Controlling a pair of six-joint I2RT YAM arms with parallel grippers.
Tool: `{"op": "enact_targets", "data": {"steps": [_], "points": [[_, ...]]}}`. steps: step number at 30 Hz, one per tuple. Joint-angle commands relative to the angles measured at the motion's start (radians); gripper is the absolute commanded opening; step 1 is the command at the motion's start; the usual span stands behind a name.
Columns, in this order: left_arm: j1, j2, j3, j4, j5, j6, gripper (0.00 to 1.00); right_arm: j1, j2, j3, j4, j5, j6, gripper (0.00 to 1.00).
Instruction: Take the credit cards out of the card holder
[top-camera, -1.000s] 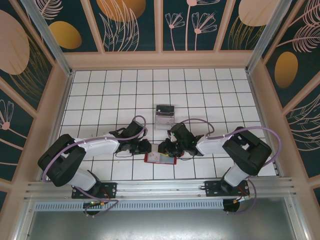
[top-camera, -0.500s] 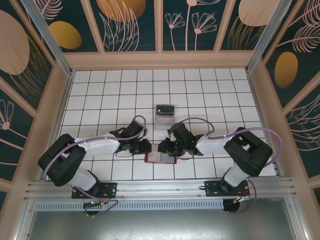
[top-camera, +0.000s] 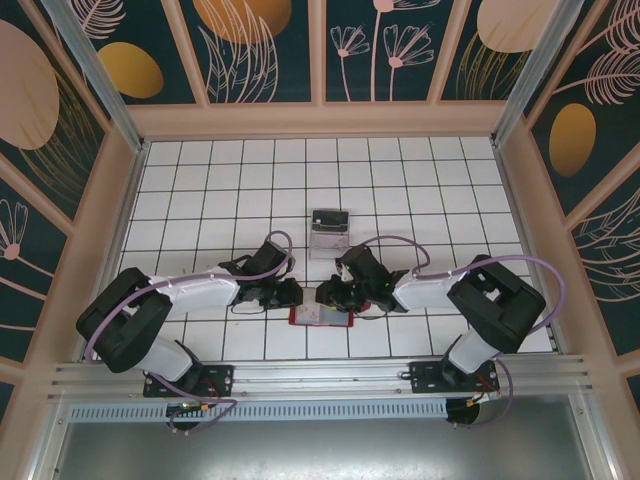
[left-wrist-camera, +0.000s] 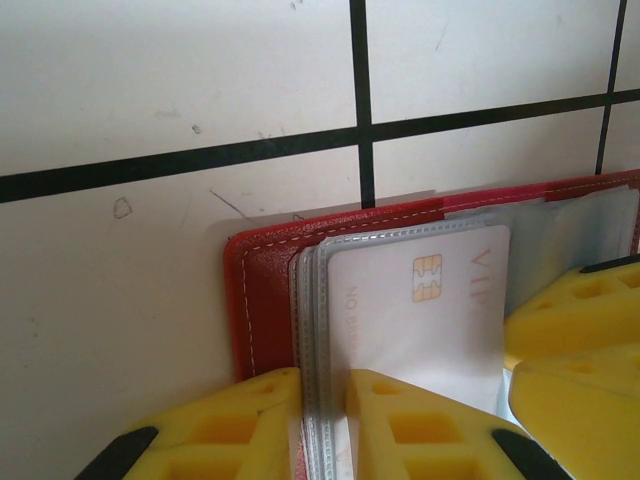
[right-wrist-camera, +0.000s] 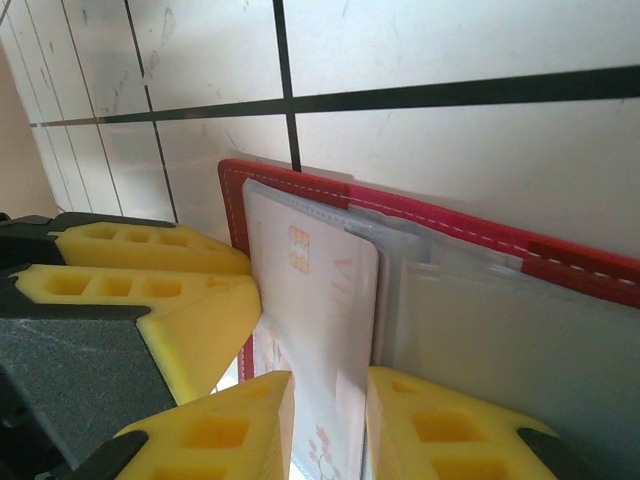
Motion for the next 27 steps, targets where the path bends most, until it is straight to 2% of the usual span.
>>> {"op": "enact_targets", "data": {"steps": [1, 10, 16, 27], "points": [[-0.001, 0.031, -0.012, -0.070, -0.018, 0.019, 0.22, 0.009, -0.001, -0.002, 0.120, -0.045, 0.023, 0.26], [-0.001, 0.036, -0.013, -0.062, -0.015, 0.017, 0.22, 0.010, 0.000, -0.042, 0.279, -0.094, 0.051, 0.26], [-0.003, 0.033, -0.018, -0.062, -0.015, 0.018, 0.21, 0.019, 0.038, -0.028, 0.290, -0.098, 0.046, 0.26], [-0.002, 0.029, -0.021, -0.065, -0.017, 0.015, 0.22, 0.067, 0.048, 0.087, -0.004, 0.054, -0.113, 0.26]]}}
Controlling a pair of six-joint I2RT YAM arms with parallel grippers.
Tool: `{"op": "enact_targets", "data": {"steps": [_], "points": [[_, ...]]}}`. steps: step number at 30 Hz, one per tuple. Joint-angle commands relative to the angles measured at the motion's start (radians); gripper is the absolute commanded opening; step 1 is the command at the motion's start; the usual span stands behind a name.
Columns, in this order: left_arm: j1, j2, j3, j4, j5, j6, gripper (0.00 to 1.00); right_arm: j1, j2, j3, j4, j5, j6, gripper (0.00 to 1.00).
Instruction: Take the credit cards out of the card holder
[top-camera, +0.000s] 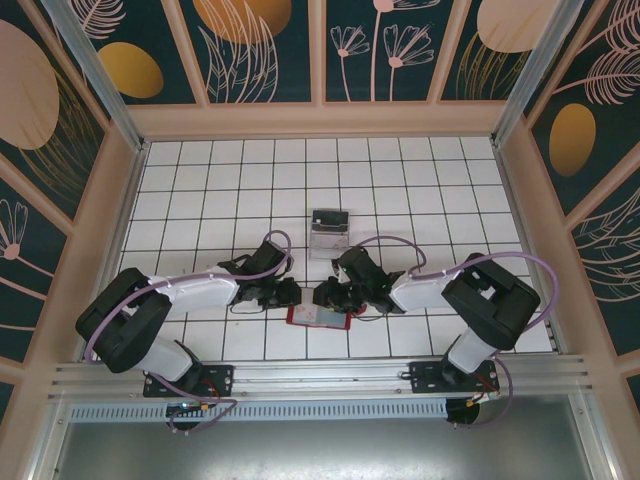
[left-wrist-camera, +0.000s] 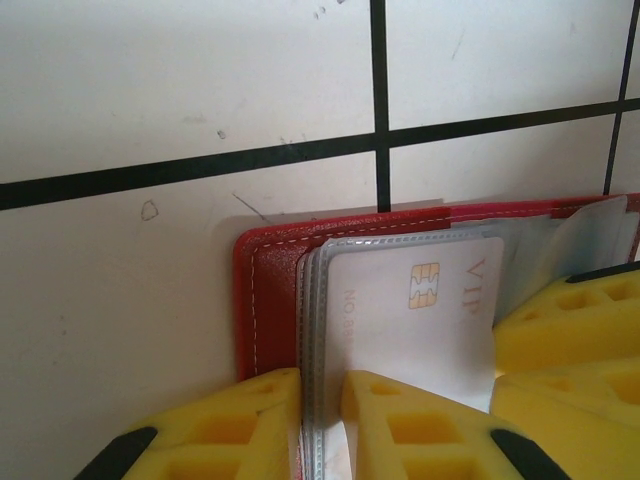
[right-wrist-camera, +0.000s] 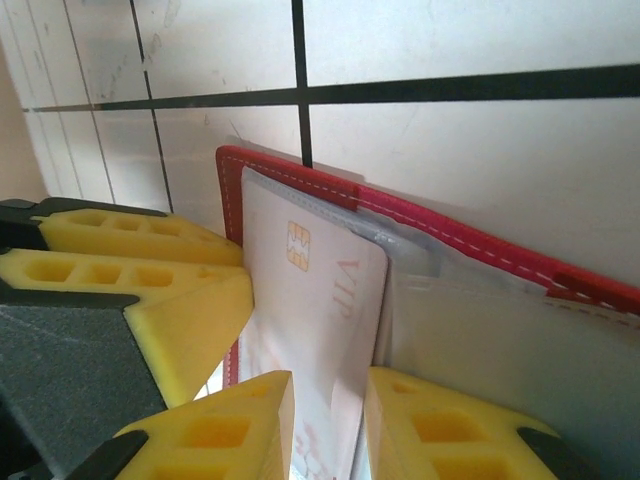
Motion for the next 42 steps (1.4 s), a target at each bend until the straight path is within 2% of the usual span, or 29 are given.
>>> {"op": "enact_targets", "data": {"steps": [1, 4, 9, 14, 21, 26, 30, 35, 38, 42], "points": [[-0.009, 0.030, -0.022, -0.055, -0.010, 0.015, 0.22, 0.042, 0.020, 0.078, -0.036, 0.046, -0.085, 0.26], [-0.008, 0.029, -0.021, -0.055, -0.010, 0.014, 0.21, 0.046, 0.024, 0.093, -0.089, 0.076, -0.099, 0.27], [-0.008, 0.029, -0.022, -0.057, -0.011, 0.015, 0.21, 0.045, 0.034, 0.079, -0.047, 0.048, -0.068, 0.28], [-0.008, 0.029, -0.023, -0.057, -0.011, 0.013, 0.22, 0.039, 0.040, 0.027, 0.115, -0.031, 0.041, 0.30], [-0.008, 0.029, -0.024, -0.059, -0.012, 0.016, 0.22, 0.029, 0.018, -0.031, 0.226, -0.076, 0.157, 0.31], [-0.009, 0.036, -0.022, -0.052, -0.009, 0.013, 0.22, 0.023, 0.007, -0.089, 0.455, -0.114, 0.199, 0.28], [-0.008, 0.035, -0.023, -0.052, -0.007, 0.015, 0.22, 0.024, 0.008, -0.103, 0.519, -0.122, 0.201, 0.25], [-0.008, 0.035, -0.022, -0.051, -0.008, 0.015, 0.22, 0.024, 0.013, -0.096, 0.496, -0.103, 0.184, 0.19], [-0.008, 0.036, -0.023, -0.051, -0.007, 0.013, 0.21, 0.026, 0.015, -0.061, 0.360, -0.068, 0.141, 0.18], [-0.008, 0.037, -0.023, -0.049, -0.006, 0.013, 0.22, 0.038, 0.028, 0.007, 0.131, 0.001, 0.068, 0.22]]}}
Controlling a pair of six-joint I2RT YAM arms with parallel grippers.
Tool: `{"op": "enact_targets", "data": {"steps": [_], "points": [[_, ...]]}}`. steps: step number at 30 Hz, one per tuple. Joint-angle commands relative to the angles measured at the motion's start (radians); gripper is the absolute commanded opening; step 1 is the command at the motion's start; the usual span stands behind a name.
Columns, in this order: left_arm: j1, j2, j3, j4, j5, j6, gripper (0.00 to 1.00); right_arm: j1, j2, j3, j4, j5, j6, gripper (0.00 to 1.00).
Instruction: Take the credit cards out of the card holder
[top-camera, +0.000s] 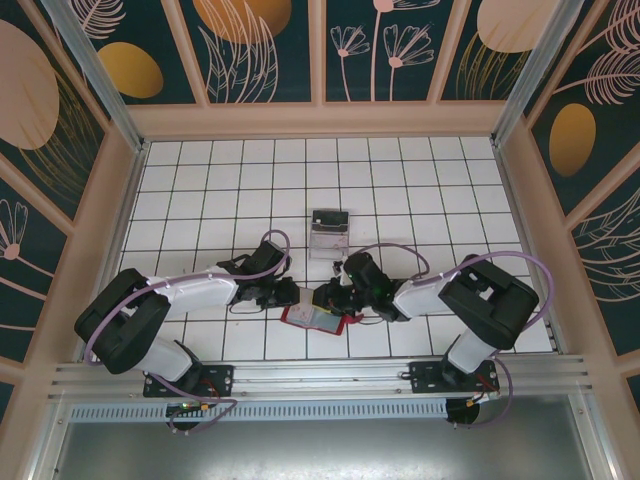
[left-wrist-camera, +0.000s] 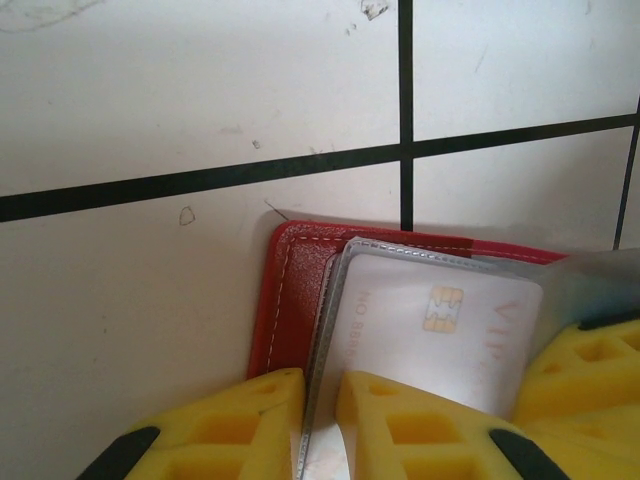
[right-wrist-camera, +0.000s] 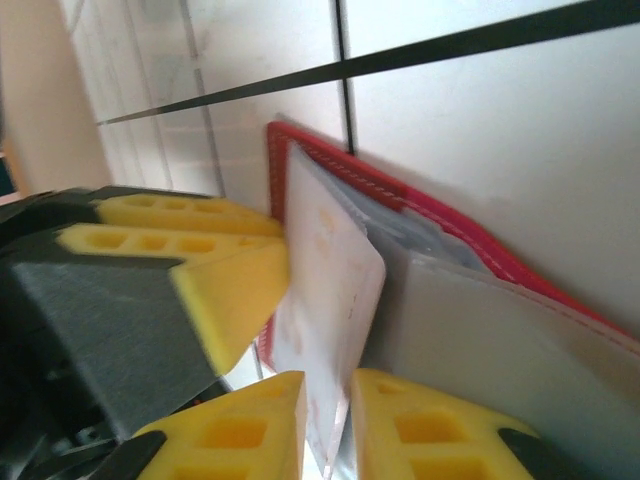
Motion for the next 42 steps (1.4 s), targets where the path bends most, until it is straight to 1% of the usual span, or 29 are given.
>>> {"op": "enact_targets", "data": {"steps": [1, 5, 9, 19, 22, 25, 30, 36, 42], "points": [[-0.012, 0.042, -0.024, -0.037, 0.017, 0.014, 0.22, 0.034, 0.023, 0.099, -0.110, 0.045, -0.091, 0.23], [-0.012, 0.044, -0.022, -0.038, 0.017, 0.016, 0.21, 0.036, 0.023, 0.093, -0.126, 0.049, -0.079, 0.27], [-0.012, 0.045, -0.022, -0.039, 0.017, 0.016, 0.22, 0.036, 0.026, 0.114, -0.199, 0.071, -0.070, 0.31], [-0.013, 0.038, -0.034, -0.032, 0.018, -0.006, 0.22, 0.038, 0.012, 0.118, -0.255, 0.092, -0.017, 0.37], [-0.012, 0.017, -0.070, 0.013, 0.036, -0.048, 0.21, 0.036, 0.004, 0.122, -0.263, 0.107, -0.015, 0.38], [-0.019, -0.009, -0.113, 0.071, 0.071, -0.095, 0.21, 0.038, 0.004, 0.153, -0.309, 0.121, -0.029, 0.38], [-0.036, -0.059, -0.173, 0.119, 0.077, -0.161, 0.19, 0.035, -0.033, 0.173, -0.386, 0.172, -0.054, 0.38], [-0.068, -0.079, -0.199, 0.163, 0.076, -0.218, 0.18, 0.027, -0.052, 0.172, -0.387, 0.149, -0.072, 0.38], [-0.078, -0.051, -0.205, 0.179, 0.063, -0.225, 0.16, 0.018, -0.096, 0.176, -0.427, 0.149, -0.106, 0.38]]}}
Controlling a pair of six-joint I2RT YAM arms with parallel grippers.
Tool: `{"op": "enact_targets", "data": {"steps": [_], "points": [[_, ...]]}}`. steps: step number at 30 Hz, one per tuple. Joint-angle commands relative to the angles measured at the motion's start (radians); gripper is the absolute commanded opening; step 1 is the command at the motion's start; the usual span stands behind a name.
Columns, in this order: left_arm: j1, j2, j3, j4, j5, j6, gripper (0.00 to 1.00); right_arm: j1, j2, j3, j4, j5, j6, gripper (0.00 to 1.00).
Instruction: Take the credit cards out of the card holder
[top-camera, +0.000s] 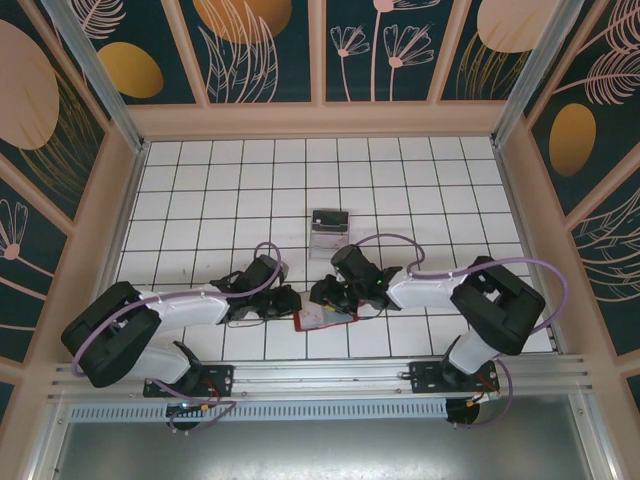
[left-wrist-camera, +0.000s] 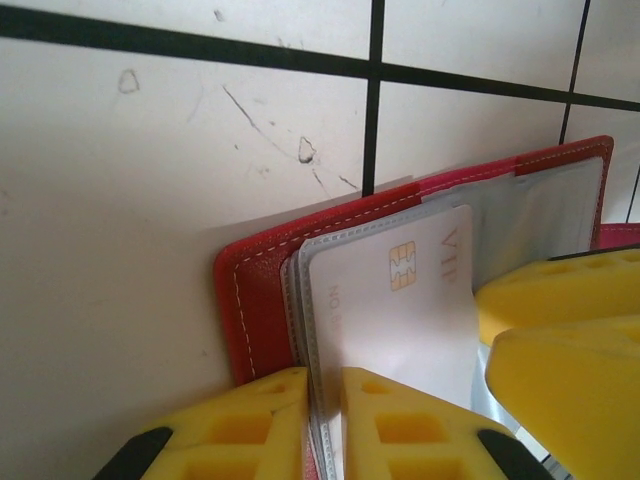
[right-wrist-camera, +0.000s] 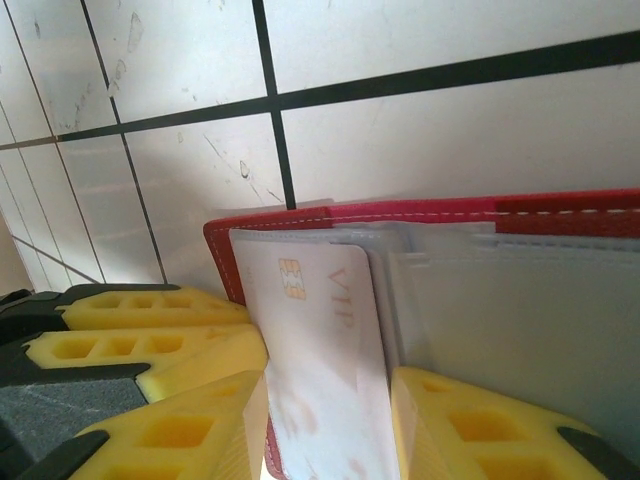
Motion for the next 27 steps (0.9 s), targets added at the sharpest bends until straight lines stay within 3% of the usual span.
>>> {"op": "enact_targets", "data": {"steps": [1, 9, 18, 27], "points": [[-0.022, 0.050, -0.032, -0.065, 0.022, -0.012, 0.16, -0.009, -0.057, 0.022, -0.045, 0.030, -0.041, 0.38], [-0.026, 0.111, -0.018, -0.100, -0.005, 0.021, 0.13, -0.020, -0.115, 0.024, -0.099, 0.023, -0.094, 0.39], [-0.027, 0.159, -0.022, -0.104, -0.011, 0.032, 0.11, -0.019, -0.064, 0.052, -0.223, 0.048, -0.143, 0.39], [-0.028, 0.185, -0.025, -0.103, -0.008, 0.039, 0.11, -0.014, -0.036, 0.052, -0.232, 0.036, -0.156, 0.39]]}}
